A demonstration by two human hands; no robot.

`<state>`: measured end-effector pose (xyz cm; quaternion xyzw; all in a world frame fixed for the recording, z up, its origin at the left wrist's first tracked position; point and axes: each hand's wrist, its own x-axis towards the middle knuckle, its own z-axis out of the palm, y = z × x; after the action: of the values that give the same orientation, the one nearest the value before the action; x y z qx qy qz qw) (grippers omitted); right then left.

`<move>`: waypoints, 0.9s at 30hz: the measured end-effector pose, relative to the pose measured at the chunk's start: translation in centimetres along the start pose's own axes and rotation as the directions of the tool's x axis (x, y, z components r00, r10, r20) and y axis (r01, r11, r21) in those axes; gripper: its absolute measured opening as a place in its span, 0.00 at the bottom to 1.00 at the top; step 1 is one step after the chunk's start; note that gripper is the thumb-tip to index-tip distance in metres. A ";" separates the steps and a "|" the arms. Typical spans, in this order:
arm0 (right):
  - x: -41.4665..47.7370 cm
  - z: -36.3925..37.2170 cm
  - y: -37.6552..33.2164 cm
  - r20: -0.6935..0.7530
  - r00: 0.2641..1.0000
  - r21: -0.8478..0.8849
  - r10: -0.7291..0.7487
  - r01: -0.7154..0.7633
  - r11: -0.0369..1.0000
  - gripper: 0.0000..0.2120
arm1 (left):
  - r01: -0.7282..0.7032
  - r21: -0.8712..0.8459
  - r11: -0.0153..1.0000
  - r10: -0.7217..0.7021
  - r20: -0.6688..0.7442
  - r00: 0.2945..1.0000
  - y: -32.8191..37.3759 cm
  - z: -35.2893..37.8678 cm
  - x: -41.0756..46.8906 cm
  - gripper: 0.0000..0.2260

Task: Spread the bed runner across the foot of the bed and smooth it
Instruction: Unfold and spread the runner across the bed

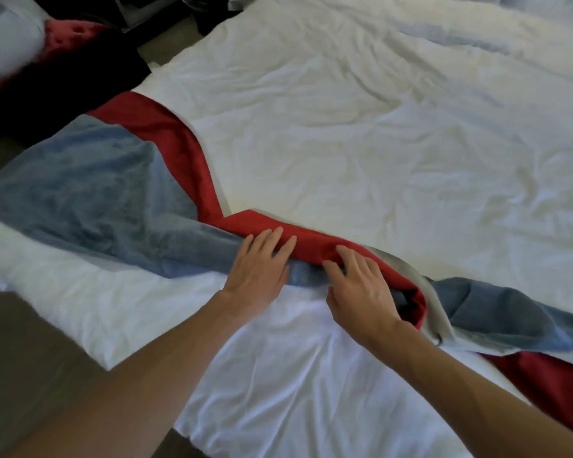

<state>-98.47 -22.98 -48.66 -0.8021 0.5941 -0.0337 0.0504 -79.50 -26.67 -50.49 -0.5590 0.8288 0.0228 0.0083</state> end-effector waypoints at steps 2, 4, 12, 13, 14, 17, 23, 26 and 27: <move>1.6 0.1 0.5 0.025 0.999 -0.013 0.035 -0.035 0.999 0.18 | -0.013 0.002 1.000 0.013 0.000 1.000 -0.5 0.2 1.3 0.23; 2.8 0.1 0.5 0.063 0.997 -0.047 0.052 -0.049 0.998 0.19 | -0.015 0.015 1.000 0.015 0.012 1.000 -0.9 0.5 2.3 0.21; 5.3 1.3 0.4 0.139 0.978 -0.090 0.153 -0.141 0.986 0.23 | -0.008 0.043 0.999 0.005 0.065 0.998 -4.5 0.9 4.3 0.24; 5.5 1.4 0.3 0.147 0.974 -0.085 0.169 -0.158 0.984 0.23 | -0.018 0.043 0.999 0.015 0.064 0.998 -4.9 0.9 4.5 0.24; 5.8 1.5 0.2 0.153 0.971 -0.078 0.183 -0.173 0.982 0.23 | -0.032 0.037 0.999 0.030 0.061 0.998 -5.3 1.0 4.7 0.25; 6.7 1.4 -0.5 0.170 0.963 -0.062 0.210 -0.202 0.977 0.21 | -0.072 -0.001 0.997 0.072 0.066 0.995 -6.2 1.1 5.5 0.25; 8.4 1.7 -0.8 0.187 0.955 0.004 0.231 -0.236 0.972 0.16 | -0.099 -0.042 0.994 0.102 0.059 0.993 -7.1 1.7 7.0 0.18; 9.4 2.0 -0.2 0.194 0.930 0.107 0.311 -0.335 0.936 0.16 | -0.085 -0.142 0.986 0.096 0.066 0.993 -8.6 1.5 8.1 0.15; 9.7 2.1 0.1 0.209 0.921 0.118 0.329 -0.358 0.926 0.16 | -0.074 -0.162 0.984 0.086 0.072 0.994 -9.2 1.3 8.6 0.15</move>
<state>-95.50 -32.19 -50.86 -0.6785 0.7141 0.0047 0.1724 -74.18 -37.98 -52.38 -0.5228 0.8451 0.1111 -0.0048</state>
